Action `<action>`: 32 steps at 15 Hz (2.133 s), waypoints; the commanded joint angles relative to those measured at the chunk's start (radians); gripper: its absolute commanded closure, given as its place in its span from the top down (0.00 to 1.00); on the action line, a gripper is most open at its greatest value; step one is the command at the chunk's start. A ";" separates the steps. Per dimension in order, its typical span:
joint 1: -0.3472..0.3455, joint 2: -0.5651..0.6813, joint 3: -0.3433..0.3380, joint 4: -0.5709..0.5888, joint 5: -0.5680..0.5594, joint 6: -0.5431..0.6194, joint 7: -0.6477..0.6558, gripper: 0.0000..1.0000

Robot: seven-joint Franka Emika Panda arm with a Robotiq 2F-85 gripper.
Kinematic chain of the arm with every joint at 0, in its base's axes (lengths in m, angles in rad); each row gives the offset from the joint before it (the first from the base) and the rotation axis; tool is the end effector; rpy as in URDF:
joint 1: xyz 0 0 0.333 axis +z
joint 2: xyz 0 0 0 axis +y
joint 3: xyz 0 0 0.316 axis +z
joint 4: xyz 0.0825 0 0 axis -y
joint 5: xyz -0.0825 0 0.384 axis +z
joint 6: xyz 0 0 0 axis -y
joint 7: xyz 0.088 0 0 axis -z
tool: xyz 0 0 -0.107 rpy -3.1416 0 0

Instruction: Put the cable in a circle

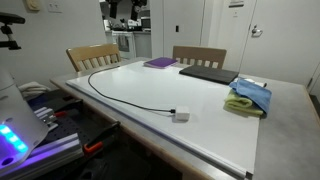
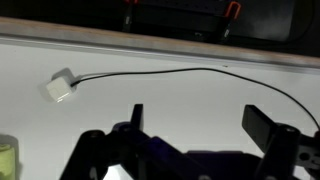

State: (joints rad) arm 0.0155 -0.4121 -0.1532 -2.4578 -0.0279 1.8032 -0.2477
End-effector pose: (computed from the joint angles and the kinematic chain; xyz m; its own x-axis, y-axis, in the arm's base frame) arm 0.3844 -0.0564 0.4264 0.9627 0.1468 -0.2272 0.1281 -0.9872 -0.0950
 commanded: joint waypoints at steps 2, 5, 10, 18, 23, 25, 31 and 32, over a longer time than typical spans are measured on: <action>-0.014 0.010 0.018 -0.002 0.012 0.006 -0.013 1.00; -0.008 0.018 0.032 -0.005 0.009 0.006 -0.008 1.00; 0.010 0.039 0.060 -0.004 0.018 0.009 -0.013 1.00; 0.056 0.091 0.123 -0.011 0.069 0.120 0.032 1.00; 0.089 0.140 0.148 -0.019 0.168 0.248 0.022 1.00; 0.101 0.166 0.160 -0.021 0.196 0.293 0.022 1.00; 0.130 0.249 0.195 -0.023 0.277 0.435 0.021 1.00; 0.134 0.262 0.202 -0.022 0.283 0.452 0.022 1.00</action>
State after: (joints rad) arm 0.1426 -0.1938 0.0300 -2.4800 0.2183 2.1937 -0.2196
